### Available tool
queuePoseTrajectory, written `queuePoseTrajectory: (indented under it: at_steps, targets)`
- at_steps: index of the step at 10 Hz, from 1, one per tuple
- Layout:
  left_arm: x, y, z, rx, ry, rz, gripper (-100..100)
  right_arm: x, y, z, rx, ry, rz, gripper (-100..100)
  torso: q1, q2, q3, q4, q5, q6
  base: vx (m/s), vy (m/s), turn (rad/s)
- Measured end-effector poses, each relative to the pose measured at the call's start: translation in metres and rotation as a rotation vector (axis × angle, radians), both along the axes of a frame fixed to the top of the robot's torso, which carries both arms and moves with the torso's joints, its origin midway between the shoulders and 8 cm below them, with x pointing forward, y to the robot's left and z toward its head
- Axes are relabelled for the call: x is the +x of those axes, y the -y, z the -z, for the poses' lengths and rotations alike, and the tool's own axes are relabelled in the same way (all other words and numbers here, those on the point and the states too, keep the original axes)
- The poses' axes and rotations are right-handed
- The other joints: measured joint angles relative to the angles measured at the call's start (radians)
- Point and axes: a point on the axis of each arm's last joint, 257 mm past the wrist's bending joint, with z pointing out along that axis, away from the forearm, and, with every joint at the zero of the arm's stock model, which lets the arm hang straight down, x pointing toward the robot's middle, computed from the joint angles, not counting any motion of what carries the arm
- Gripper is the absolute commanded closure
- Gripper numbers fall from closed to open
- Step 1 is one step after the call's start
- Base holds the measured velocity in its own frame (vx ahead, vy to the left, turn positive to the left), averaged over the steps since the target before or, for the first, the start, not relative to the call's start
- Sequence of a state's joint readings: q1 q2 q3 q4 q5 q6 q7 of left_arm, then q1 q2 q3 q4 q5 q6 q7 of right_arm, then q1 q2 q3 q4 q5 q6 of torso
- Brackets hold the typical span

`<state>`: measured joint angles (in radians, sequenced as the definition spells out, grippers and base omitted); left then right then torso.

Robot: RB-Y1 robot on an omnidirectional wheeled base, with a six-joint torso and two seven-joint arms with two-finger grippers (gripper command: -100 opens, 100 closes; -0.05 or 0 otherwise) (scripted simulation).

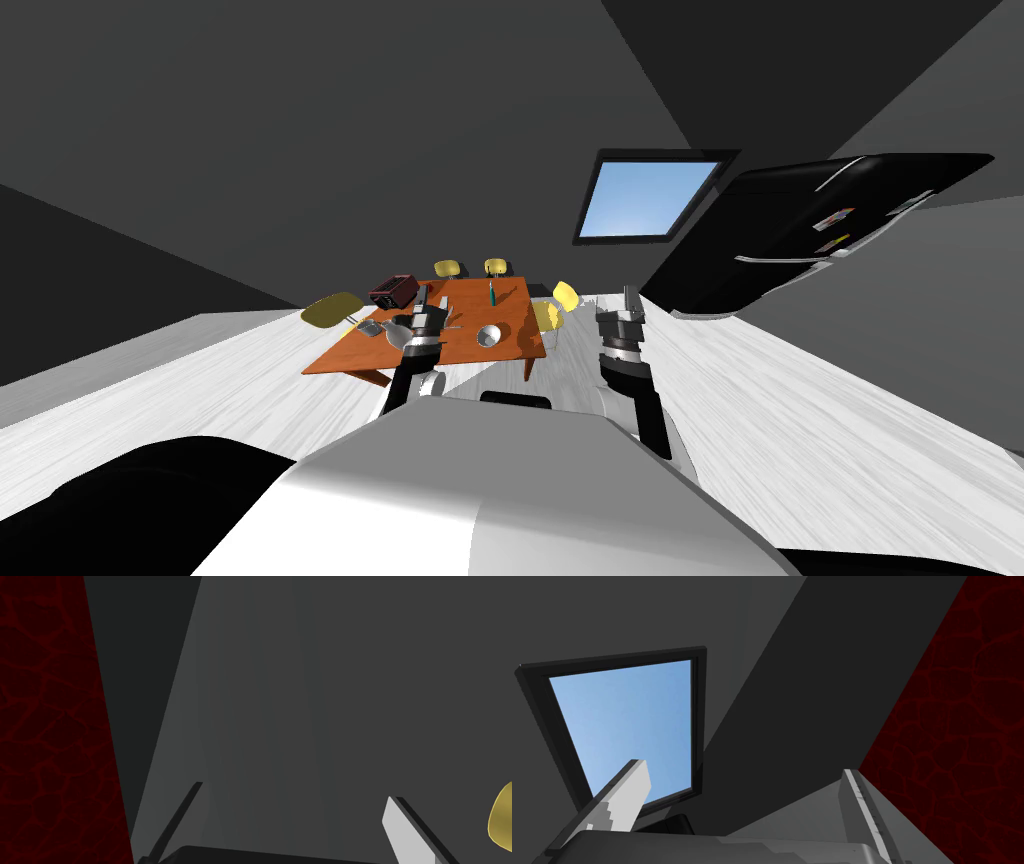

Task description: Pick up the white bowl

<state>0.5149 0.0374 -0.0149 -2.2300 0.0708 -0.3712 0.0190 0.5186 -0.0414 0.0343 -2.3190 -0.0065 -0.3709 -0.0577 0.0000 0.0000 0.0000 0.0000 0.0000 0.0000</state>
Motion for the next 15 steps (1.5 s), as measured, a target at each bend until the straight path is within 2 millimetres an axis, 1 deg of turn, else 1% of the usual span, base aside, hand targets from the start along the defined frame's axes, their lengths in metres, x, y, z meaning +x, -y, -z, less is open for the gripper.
queuePoseTrajectory:
  at_steps: [4, 6, 8, 11, 15]
  targets:
    - [0.015, 0.000, 0.019, 0.000, -0.077, 0.040, -100, 0.000, 0.000, 0.000, 0.000, 0.000, 0.000, 0, 0.000, 0.000, 0.000, 0.000, 0.000, 0.000, 0.003, 0.003, -0.039]
    - [0.024, 0.000, 0.036, -0.019, -0.129, 0.057, -100, 0.000, 0.000, 0.000, 0.000, 0.000, 0.000, 0, 0.000, 0.000, 0.000, 0.000, 0.000, 0.000, 0.004, 0.002, -0.046]
    - [0.036, -0.005, 0.054, -0.047, -0.187, 0.071, -100, 0.000, 0.000, 0.000, 0.000, 0.000, 0.000, 0, 0.000, 0.000, 0.000, 0.000, 0.000, 0.000, -0.001, 0.001, -0.035]
    - [0.050, -0.009, 0.073, -0.087, -0.256, 0.083, -100, 0.000, 0.000, 0.000, 0.000, 0.000, 0.000, 0, 0.000, 0.000, 0.000, 0.000, 0.000, 0.000, -0.009, -0.002, -0.055]
    - [0.065, -0.015, 0.110, -0.153, -0.373, 0.096, -100, 0.000, 0.000, 0.000, 0.000, 0.000, 0.000, 0, 0.000, 0.001, 0.000, 0.000, 0.000, 0.000, -0.011, -0.001, -0.034]
